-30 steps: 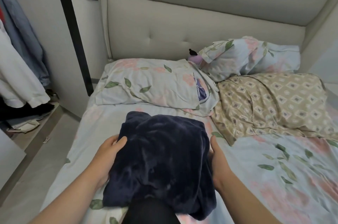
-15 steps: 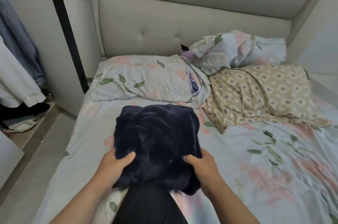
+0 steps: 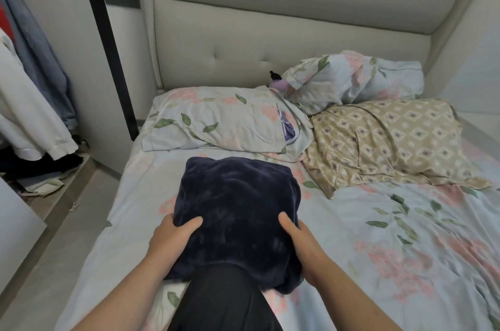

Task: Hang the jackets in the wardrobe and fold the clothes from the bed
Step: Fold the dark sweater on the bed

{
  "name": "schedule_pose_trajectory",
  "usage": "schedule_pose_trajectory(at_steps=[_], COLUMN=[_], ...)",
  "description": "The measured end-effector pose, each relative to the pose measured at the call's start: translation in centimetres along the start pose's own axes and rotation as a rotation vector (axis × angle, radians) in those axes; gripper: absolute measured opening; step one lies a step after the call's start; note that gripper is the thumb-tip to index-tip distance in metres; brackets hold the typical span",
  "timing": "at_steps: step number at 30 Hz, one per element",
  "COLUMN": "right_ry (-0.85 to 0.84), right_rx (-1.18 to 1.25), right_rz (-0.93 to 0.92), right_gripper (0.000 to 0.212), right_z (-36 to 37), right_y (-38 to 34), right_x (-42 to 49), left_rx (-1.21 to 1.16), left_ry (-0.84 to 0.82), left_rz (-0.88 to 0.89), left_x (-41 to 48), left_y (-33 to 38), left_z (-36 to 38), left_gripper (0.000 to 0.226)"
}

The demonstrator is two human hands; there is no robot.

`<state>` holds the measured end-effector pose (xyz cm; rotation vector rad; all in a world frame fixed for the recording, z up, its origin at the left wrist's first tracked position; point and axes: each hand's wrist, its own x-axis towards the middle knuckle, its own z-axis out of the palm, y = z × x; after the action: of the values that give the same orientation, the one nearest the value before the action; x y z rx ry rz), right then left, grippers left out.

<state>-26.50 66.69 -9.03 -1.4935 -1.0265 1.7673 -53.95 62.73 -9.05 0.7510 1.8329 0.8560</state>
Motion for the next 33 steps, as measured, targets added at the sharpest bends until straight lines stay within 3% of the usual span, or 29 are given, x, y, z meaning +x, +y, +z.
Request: schedule_pose_trajectory(at_steps=[4, 8, 12, 17, 24, 29, 33], right_ry=[0.119, 0.227, 0.08, -0.048, -0.16, -0.338, -0.419], right_rx=[-0.001, -0.068, 0.067, 0.165, 0.295, 0.293, 0.284], right_rz=[0.049, 0.173, 0.26, 0.288, 0.101, 0.095, 0.103], right_gripper=[0.096, 0.119, 0.089, 0.052, 0.054, 0.047, 0.039], right_z=[0.4, 0.3, -0.9, -0.3, 2.0, 8.2, 13.9], right_y=[-0.7, 0.0, 0.6, 1.5, -2.7, -6.2, -7.2], right_x=[2.1, 3.3, 4.5, 5.0, 3.0, 0.8, 0.8], left_rx=[-0.111, -0.07, -0.191, -0.336, -0.498, -0.642, -0.741], left_ry=[-0.115, -0.089, -0.093, -0.263, -0.305, -0.289, -0.229], left_rz=[0.05, -0.085, -0.168, -0.228, -0.058, -0.006, 0.005], left_x=[0.9, 1.9, 2.8, 2.7, 0.5, -1.6, -1.8], left_y=[1.6, 1.9, 2.2, 1.9, 4.3, 3.4, 2.3], left_z=[0.7, 2.2, 4.0, 3.4, -1.8, -8.5, -13.3], left_gripper=[0.082, 0.113, 0.099, 0.086, 0.075, 0.075, 0.059])
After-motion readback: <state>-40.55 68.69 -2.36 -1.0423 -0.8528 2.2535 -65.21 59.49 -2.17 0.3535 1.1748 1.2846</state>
